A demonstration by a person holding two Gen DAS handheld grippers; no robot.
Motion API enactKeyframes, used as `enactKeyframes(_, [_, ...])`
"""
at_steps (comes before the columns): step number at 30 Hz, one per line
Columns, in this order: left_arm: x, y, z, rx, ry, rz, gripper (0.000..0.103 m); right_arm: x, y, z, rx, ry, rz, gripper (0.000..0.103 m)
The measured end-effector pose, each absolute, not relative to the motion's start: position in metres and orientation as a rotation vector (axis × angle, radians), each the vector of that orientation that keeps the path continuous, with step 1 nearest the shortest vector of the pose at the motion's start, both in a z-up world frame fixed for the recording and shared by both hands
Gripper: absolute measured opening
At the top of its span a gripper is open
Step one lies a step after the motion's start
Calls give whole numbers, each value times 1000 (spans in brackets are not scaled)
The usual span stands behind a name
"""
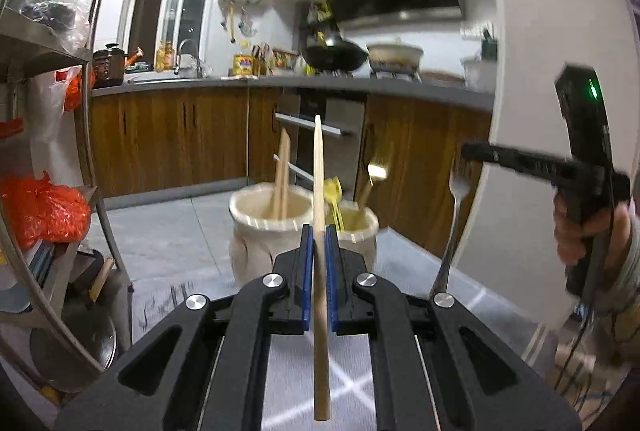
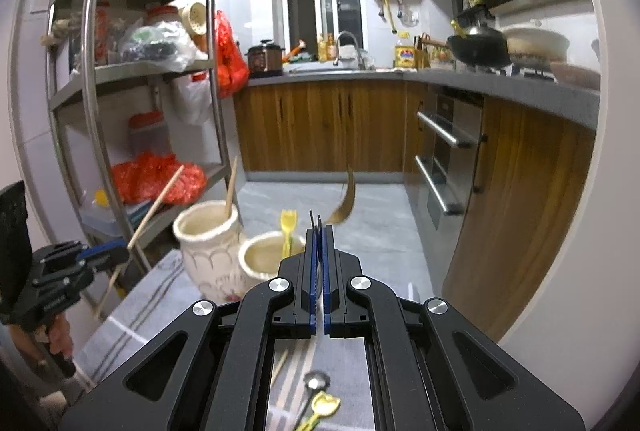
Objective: Organize utensils
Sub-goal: 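Lift and carry the silver fork and chopstick up to the ceramic holder with both tools, then release the chopstick into the large pot while the right tool drops the silver fork into the small pot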
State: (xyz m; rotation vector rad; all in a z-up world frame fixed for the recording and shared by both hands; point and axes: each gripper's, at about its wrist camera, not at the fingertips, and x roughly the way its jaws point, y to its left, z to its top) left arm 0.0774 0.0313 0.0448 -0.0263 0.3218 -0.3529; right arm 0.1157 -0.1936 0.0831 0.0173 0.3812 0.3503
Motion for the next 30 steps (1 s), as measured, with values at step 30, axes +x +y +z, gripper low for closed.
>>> enactKeyframes(30, [211, 36, 39, -190, 262, -212, 6, 182, -152, 90, -41, 242, 142, 3])
